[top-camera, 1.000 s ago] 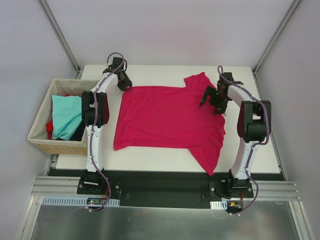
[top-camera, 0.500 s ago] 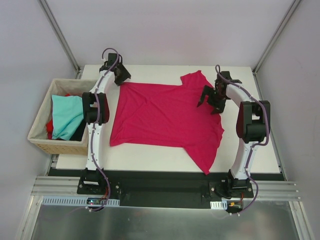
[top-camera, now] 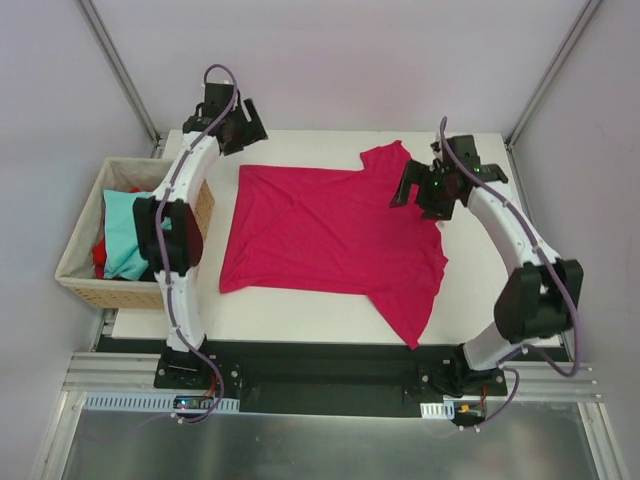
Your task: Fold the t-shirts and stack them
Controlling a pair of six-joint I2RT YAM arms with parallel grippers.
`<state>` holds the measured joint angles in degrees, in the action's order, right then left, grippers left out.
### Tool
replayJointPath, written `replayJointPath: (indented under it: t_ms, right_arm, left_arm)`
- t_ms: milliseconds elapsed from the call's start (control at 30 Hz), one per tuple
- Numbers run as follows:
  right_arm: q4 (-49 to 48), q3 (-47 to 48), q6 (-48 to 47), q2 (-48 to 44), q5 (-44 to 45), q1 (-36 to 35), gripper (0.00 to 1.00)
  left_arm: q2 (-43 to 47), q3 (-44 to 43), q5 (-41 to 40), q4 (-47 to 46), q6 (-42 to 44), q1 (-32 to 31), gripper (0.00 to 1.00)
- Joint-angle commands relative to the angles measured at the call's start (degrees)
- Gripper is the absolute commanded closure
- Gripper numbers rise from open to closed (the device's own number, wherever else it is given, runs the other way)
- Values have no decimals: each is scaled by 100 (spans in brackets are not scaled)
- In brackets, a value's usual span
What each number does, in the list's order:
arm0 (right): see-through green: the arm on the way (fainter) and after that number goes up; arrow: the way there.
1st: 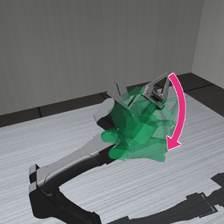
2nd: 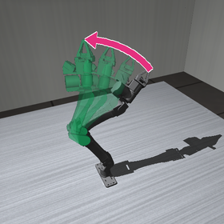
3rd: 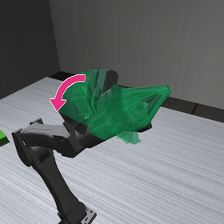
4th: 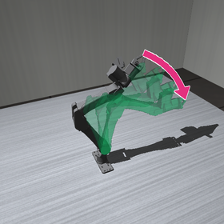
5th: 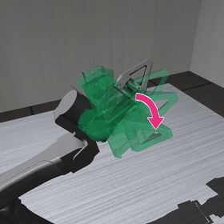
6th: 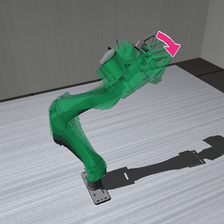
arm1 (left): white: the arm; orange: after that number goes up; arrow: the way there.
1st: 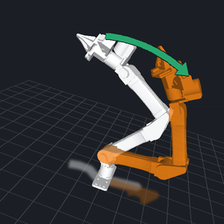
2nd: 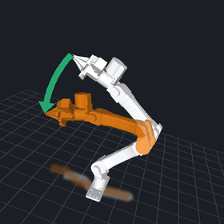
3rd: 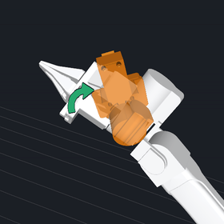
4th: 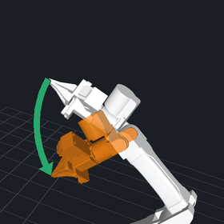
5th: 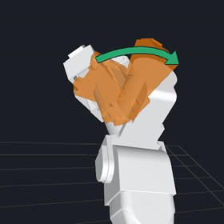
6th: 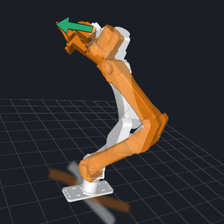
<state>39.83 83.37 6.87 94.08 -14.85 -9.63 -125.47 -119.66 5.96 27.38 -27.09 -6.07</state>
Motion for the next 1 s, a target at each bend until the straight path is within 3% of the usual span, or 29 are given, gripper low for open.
replayJointPath:
  t_ms: [0,133,333,500,767,867,967]
  right_arm:
    - [490,-1233,391,-1029,202,-785,0]
    - [526,-2324,867,-1646,780,-1637,0]
    - [8,-3660,1150,-2113,1019,-2175,0]
    - [-467,-3811,842,-1868,879,-2192,0]
    - [-969,-3714,561,-1262,861,-2210,1]
    - [-951,-3653,447,-1120,896,-2228,9]
    - [-916,-3565,429,-1173,870,-2298,27]
  left_arm:
    - [2206,1705,-304,-4,169,-614,26]
    - [3422,4136,-464,-136,-435,-887,26]
    - [4478,6249,-534,-558,-964,-905,27]
    - [4839,7051,-507,-619,-1166,-905,27]
    - [5015,7430,-727,-690,-1290,-905,27]
    - [5006,7457,-745,-690,-1272,-905,27]
    - [5015,7509,-745,-690,-1290,-905,27]
